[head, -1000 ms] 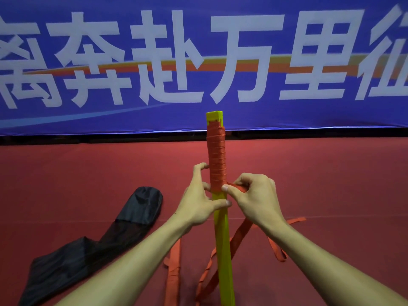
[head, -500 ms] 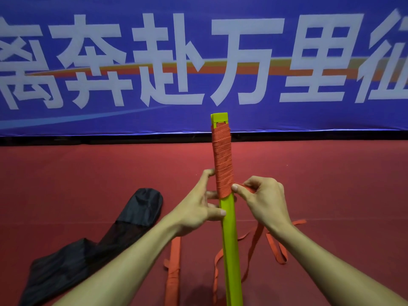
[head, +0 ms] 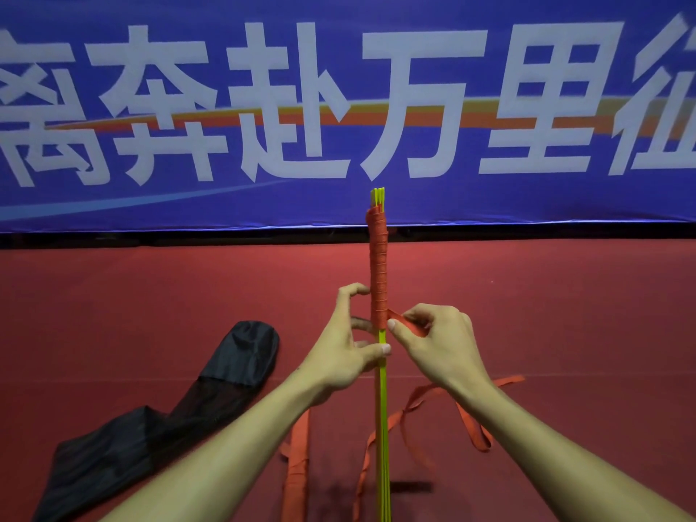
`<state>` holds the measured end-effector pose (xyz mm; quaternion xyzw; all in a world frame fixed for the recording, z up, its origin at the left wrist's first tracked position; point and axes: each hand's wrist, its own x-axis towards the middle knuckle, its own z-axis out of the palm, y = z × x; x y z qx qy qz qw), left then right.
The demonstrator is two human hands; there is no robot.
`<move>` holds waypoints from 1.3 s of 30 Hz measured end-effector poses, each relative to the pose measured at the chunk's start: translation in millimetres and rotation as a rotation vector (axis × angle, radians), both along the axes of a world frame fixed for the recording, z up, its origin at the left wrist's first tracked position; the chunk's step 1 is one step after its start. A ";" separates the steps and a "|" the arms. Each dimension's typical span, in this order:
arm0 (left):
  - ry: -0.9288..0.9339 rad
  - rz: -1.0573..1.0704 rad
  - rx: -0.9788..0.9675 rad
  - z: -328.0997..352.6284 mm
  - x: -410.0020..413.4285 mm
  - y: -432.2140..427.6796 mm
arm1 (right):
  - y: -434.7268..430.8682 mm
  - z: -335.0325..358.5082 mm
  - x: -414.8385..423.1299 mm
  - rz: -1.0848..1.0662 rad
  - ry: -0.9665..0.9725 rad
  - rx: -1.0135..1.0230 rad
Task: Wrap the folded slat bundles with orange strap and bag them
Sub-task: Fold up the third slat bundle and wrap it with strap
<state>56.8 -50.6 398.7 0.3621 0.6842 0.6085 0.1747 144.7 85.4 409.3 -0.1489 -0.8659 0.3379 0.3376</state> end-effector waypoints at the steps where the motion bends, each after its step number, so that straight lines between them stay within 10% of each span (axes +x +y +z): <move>1: 0.006 0.010 -0.004 0.1 -0.2 0.9 | -1.7 0.7 -0.3 0.007 -0.002 0.003; 14: 0.198 0.176 -0.026 -3.5 0.0 6.8 | -1.4 -6.0 -6.3 -0.025 0.007 0.092; 25: 0.017 -0.216 -0.004 4.4 -2.6 -6.5 | 11.7 -7.1 -3.3 -0.087 0.028 0.046; 39: -0.065 -0.046 0.047 3.2 -1.4 -3.3 | 3.7 -1.1 0.3 -0.022 -0.027 0.021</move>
